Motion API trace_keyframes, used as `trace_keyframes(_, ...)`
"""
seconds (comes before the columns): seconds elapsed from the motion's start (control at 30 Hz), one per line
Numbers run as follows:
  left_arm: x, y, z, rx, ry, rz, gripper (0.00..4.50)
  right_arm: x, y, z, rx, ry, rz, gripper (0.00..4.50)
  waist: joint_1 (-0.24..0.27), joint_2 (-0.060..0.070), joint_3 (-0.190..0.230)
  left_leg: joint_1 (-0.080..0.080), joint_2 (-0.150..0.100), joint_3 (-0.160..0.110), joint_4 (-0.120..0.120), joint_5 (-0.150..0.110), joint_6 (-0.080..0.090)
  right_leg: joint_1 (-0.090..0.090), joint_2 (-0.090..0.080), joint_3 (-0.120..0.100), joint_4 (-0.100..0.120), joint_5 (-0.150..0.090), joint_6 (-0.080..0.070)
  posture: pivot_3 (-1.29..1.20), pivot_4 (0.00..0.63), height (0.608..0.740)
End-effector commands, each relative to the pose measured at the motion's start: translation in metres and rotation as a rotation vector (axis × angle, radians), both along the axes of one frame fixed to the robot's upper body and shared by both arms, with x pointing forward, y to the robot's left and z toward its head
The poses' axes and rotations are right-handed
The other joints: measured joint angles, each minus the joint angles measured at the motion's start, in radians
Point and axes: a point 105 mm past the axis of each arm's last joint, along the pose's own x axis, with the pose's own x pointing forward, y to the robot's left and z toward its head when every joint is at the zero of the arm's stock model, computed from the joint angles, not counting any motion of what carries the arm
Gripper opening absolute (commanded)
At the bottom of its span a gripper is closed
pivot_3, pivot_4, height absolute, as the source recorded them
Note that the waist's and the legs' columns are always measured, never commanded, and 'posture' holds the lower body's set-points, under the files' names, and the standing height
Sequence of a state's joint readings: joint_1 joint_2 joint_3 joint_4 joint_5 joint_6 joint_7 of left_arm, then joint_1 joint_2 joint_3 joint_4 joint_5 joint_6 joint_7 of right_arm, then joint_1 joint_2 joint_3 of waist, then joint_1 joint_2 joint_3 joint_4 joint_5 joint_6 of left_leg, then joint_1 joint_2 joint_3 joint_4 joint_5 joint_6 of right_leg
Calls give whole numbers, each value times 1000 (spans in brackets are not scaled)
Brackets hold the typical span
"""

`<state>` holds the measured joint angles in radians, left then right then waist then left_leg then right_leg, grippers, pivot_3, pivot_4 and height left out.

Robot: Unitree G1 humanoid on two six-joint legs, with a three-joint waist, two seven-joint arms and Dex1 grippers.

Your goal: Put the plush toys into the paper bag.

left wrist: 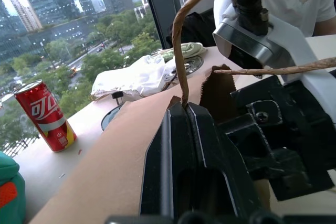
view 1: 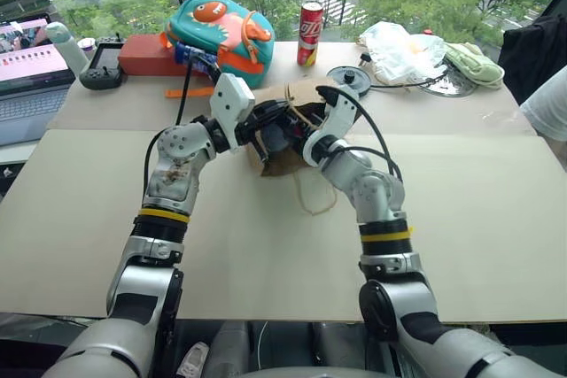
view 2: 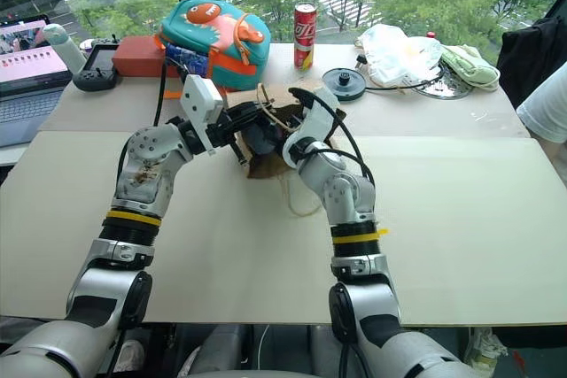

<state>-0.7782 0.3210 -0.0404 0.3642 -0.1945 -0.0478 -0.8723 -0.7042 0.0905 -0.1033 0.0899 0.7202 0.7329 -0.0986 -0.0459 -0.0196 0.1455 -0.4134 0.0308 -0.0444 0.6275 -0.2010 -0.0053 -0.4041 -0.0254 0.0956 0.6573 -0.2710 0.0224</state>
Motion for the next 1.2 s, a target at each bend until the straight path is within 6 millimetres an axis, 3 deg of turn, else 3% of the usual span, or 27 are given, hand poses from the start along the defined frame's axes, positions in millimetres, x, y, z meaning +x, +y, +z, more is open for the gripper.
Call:
trace_keyframes(0.03, -2, -3, 9, -5, -36, -7, 0, -17, 2, 16, -8, -61, 60, 4472, 0, 0, 0, 0, 0, 0, 0, 0, 0, 0, 0, 0, 0, 0, 0, 0, 150, 739)
trace_keyframes(0.23, -2, -2, 8, -5, -34, -5, 0, -33, -28, 14, -70, -81, 45, 4472, 1, 0, 0, 0, 0, 0, 1, 0, 0, 0, 0, 0, 0, 0, 0, 0, 150, 739)
trace_keyframes(0.47, -2, -1, 6, -5, -31, -2, 0, -61, -49, 6, -157, -108, 99, 4472, 1, 0, 0, -1, 0, 0, 1, 0, 0, 0, 1, 0, -1, 0, 0, 0, 150, 739)
trace_keyframes(0.67, -1, -1, 6, -5, -29, -1, 0, -83, -33, -12, -351, -120, 230, 4472, -5, 0, 0, 0, 0, 1, 1, 0, 0, 0, 1, 1, -6, 0, 1, 0, 150, 739)
trace_keyframes(0.97, -2, 0, 6, -3, -30, 1, 0, -66, -27, -51, -622, -74, 160, 4472, 1, 0, 0, -1, 0, 1, 2, 0, 0, 1, 1, 1, -8, 0, 0, 0, 150, 739)
trace_keyframes(1.13, -2, 0, 5, -2, -31, 2, 0, -62, -24, -63, -644, -53, 140, 4472, 2, 0, 0, -1, 0, 1, 2, 0, 0, 1, 1, 1, -8, 0, 0, 0, 150, 739)
trace_keyframes(1.2, -2, 0, 6, -2, -32, 3, 0, -63, -22, -63, -631, -50, 139, 3953, 3, 0, 0, -1, 0, 1, 2, 0, 0, 1, 1, 1, -8, 0, 0, 0, 150, 739)
